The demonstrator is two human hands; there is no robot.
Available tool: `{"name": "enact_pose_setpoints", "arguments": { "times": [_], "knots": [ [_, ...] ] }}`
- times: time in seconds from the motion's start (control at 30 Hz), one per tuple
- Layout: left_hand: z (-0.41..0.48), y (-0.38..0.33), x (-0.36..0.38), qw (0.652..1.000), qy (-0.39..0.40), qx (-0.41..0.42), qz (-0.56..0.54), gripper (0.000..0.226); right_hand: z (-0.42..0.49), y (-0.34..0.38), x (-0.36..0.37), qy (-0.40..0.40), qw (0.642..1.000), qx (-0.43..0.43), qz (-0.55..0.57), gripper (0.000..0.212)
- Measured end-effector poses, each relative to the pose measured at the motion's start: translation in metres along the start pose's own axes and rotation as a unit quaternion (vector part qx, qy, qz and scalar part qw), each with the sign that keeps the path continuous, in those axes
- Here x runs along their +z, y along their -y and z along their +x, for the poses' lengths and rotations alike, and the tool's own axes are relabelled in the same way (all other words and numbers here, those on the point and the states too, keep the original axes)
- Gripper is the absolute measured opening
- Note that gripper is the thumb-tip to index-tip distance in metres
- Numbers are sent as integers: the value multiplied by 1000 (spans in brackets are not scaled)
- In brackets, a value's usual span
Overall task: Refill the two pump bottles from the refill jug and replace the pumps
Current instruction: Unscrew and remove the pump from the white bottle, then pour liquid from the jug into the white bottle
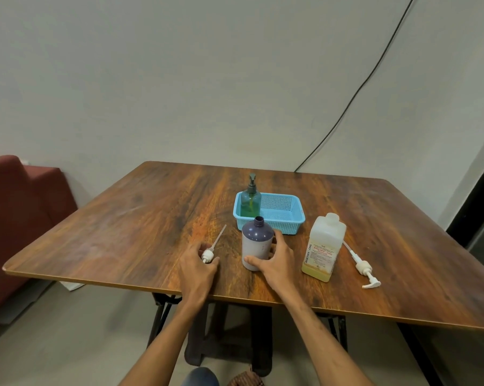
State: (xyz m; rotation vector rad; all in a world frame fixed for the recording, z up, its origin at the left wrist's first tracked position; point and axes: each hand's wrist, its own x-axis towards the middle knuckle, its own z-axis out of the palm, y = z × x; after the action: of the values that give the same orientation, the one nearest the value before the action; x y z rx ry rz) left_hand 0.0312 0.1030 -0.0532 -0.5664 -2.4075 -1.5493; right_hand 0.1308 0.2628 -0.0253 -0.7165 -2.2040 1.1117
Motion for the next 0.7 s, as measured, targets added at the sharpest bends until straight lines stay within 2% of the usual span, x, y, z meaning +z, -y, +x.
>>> {"name": "enact_pose_setpoints", "arguments": {
  "times": [0.17, 0.27, 0.4, 0.57, 0.7],
  "knots": [
    [0, 1, 1, 1000, 16, 0, 1, 44, -4, 2, -2, 8, 1000, -4, 12, 94],
    [-1, -1, 0, 1000, 25, -4, -5, 51, -6, 0, -6, 17, 1000, 1, 26, 101],
    [-3, -4, -4, 1000, 18, 5, -6, 54, -13, -2, -12, -3, 1000, -13, 10, 101],
    [-11, -16, -2, 998, -26, 53, 12, 52, -30, 9, -31, -73, 993, -90, 38, 75],
    [-22, -42, 5, 995, -19, 89, -31, 52, -44, 18, -53, -163, 974, -139, 67, 47]
  ]
}}
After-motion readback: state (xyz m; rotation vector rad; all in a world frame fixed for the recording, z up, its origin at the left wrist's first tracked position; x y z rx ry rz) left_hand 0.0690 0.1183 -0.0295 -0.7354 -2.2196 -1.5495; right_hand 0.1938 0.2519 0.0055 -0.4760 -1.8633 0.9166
